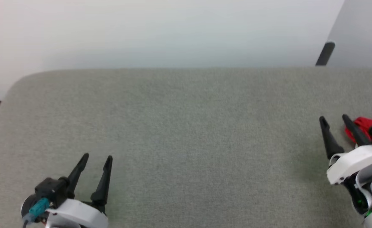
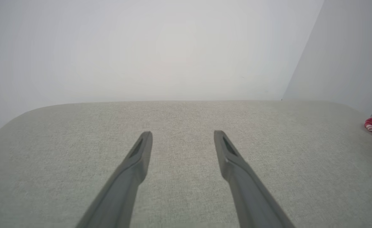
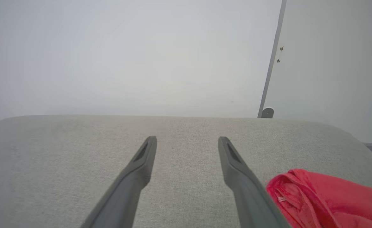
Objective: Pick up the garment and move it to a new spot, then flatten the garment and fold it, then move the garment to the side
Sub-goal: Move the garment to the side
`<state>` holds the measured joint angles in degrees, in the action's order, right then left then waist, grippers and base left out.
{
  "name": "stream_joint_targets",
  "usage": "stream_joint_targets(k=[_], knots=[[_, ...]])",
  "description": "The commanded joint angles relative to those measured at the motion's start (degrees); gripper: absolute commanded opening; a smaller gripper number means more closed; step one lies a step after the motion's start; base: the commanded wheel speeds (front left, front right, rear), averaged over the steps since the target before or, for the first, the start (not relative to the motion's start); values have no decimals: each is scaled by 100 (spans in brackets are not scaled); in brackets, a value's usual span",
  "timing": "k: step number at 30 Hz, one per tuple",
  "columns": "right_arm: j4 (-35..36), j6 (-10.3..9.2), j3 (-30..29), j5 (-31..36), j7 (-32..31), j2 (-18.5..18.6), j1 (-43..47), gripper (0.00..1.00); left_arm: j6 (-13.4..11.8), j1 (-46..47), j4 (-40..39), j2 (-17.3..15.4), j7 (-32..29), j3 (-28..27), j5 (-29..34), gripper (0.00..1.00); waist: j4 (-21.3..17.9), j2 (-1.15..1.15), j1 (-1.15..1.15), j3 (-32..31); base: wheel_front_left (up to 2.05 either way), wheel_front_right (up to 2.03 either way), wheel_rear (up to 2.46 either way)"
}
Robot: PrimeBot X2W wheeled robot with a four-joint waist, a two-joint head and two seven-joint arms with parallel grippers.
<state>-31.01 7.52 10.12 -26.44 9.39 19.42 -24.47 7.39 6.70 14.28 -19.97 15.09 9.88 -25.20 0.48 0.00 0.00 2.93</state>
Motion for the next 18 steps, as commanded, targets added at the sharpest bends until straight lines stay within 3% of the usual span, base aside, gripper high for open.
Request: stream_joint_targets(k=[1, 18], knots=[[46, -7, 40, -72, 77, -24, 119, 100, 14, -96, 22, 0, 4, -33, 2, 100, 206, 0, 0, -329, 0, 0, 0], [761, -7, -120, -292, 347, -101, 1334, 100, 2, -913, -232, 115, 3, -394, -56, 100, 250, 0, 0, -743, 0, 0, 0]])
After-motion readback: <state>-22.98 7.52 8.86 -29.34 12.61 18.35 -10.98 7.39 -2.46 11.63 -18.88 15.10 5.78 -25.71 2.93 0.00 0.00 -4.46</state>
